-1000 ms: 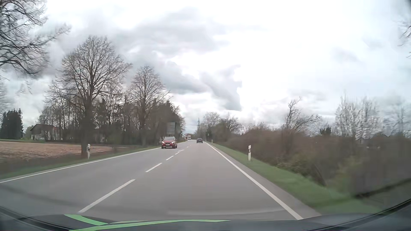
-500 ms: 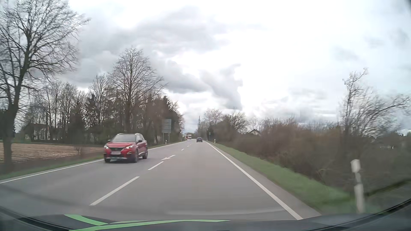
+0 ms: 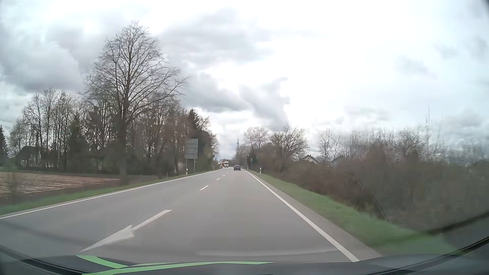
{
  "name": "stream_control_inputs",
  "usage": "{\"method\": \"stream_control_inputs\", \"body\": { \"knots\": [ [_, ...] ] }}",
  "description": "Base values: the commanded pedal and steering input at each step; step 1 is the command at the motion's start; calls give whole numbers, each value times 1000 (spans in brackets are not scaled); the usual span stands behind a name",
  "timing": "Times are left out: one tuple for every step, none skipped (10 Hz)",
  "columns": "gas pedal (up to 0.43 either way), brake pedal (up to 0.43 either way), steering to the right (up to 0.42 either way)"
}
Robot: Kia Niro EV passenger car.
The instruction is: Follow the waypoints while adhering to traffic rules and regulations
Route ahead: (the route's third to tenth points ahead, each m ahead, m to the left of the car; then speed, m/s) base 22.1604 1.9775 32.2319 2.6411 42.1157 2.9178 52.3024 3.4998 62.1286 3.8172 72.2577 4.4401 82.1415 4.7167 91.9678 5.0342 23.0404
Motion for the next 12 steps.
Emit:
{"method": "stream_control_inputs", "body": {
  "knots": [
    [228,0,0],
    [228,0,0],
    [228,0,0],
    [228,0,0],
    [228,0,0],
    [228,0,0],
    [228,0,0],
    [228,0,0],
    [228,0,0],
    [228,0,0],
    [228,0,0],
    [228,0,0]
  ]
}}
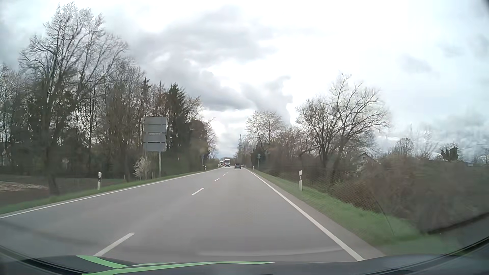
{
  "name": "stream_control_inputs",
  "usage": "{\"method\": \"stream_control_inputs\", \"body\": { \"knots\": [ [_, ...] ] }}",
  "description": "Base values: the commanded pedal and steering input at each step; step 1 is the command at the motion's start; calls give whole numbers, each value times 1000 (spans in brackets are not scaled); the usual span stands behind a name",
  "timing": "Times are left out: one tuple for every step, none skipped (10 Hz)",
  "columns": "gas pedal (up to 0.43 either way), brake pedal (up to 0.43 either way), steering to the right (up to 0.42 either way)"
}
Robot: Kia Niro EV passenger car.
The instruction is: Follow the waypoints while adhering to traffic rules and regulations
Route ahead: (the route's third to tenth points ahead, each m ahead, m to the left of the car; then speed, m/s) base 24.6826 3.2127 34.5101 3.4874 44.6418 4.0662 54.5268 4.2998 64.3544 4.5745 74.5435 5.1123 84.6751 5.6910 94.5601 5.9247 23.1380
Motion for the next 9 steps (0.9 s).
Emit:
{"method": "stream_control_inputs", "body": {
  "knots": [
    [228,0,1],
    [228,0,1],
    [228,0,1],
    [228,0,1],
    [228,0,2],
    [228,0,2],
    [228,0,2],
    [228,0,2],
    [228,0,1]
  ]
}}
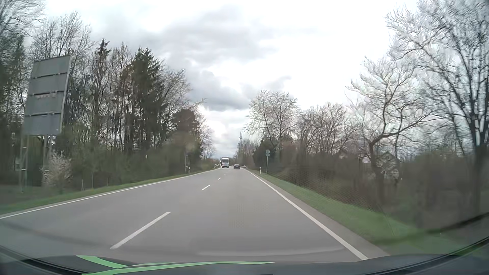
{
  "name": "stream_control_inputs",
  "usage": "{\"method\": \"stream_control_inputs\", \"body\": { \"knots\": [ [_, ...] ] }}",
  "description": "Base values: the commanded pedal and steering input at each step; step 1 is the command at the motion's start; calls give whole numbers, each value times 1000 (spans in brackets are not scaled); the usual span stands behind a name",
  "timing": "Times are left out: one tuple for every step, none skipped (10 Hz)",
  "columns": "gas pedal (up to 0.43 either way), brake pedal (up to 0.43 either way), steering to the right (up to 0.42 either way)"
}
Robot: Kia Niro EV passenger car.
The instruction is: Follow the waypoints while adhering to traffic rules and regulations
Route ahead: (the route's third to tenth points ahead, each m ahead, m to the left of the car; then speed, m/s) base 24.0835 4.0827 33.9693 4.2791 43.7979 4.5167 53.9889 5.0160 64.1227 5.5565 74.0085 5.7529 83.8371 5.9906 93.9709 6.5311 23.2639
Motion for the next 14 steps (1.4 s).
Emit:
{"method": "stream_control_inputs", "body": {
  "knots": [
    [228,0,1],
    [228,0,1],
    [228,0,0],
    [228,0,0],
    [228,0,0],
    [228,0,0],
    [228,0,0],
    [228,0,0],
    [228,0,0],
    [228,0,0],
    [228,0,0],
    [228,0,0],
    [228,0,0],
    [228,0,0]
  ]
}}
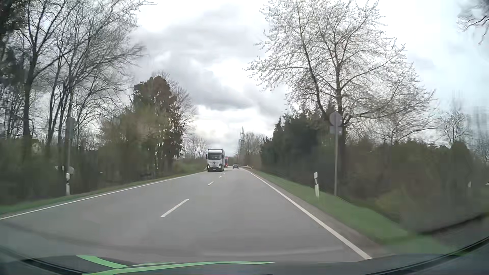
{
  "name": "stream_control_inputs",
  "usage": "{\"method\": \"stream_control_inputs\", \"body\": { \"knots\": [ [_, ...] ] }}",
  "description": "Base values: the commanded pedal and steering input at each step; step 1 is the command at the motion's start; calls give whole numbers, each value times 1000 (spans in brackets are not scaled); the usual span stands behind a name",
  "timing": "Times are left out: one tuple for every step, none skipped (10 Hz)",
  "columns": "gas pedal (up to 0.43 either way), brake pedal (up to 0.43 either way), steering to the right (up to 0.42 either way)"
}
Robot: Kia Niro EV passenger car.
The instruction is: Follow the waypoints while adhering to traffic rules and regulations
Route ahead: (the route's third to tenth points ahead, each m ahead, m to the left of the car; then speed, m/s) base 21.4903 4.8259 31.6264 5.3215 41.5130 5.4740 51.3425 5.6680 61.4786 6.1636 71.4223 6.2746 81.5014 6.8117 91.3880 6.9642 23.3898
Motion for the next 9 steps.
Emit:
{"method": "stream_control_inputs", "body": {
  "knots": [
    [228,0,0],
    [228,0,0],
    [228,0,0],
    [228,0,0],
    [228,0,0],
    [228,0,0],
    [228,0,0],
    [228,0,0],
    [228,0,-1]
  ]
}}
